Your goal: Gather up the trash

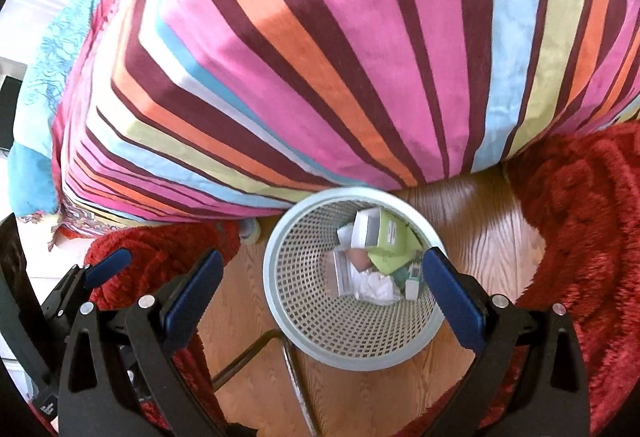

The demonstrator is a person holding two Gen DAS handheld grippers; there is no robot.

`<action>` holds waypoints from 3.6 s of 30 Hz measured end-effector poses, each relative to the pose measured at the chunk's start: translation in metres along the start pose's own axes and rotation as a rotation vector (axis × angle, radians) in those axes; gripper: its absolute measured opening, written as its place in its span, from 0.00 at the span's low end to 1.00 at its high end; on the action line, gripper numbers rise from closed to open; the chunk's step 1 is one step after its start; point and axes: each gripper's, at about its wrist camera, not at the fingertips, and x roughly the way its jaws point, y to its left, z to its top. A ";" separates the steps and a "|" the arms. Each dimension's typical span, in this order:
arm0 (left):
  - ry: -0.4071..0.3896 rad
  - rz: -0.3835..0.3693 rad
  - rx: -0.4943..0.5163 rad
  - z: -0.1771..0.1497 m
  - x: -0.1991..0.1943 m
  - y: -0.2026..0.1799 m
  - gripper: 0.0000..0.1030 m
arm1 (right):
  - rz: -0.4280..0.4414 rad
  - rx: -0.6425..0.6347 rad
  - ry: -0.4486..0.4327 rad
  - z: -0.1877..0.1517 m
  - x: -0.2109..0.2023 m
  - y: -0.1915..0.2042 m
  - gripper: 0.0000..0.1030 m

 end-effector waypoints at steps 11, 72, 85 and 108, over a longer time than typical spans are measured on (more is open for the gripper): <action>-0.080 0.019 -0.047 0.004 -0.025 0.003 0.93 | 0.000 -0.032 -0.078 -0.002 -0.021 0.007 0.93; -0.428 0.049 -0.168 0.085 -0.146 0.031 0.93 | -0.161 -0.257 -0.519 0.042 -0.135 0.073 0.93; -0.466 0.092 -0.144 0.082 -0.162 0.022 0.93 | -0.156 -0.294 -0.551 0.038 -0.147 0.081 0.93; -0.498 0.106 -0.096 0.077 -0.173 0.009 0.93 | -0.157 -0.294 -0.588 0.034 -0.161 0.081 0.93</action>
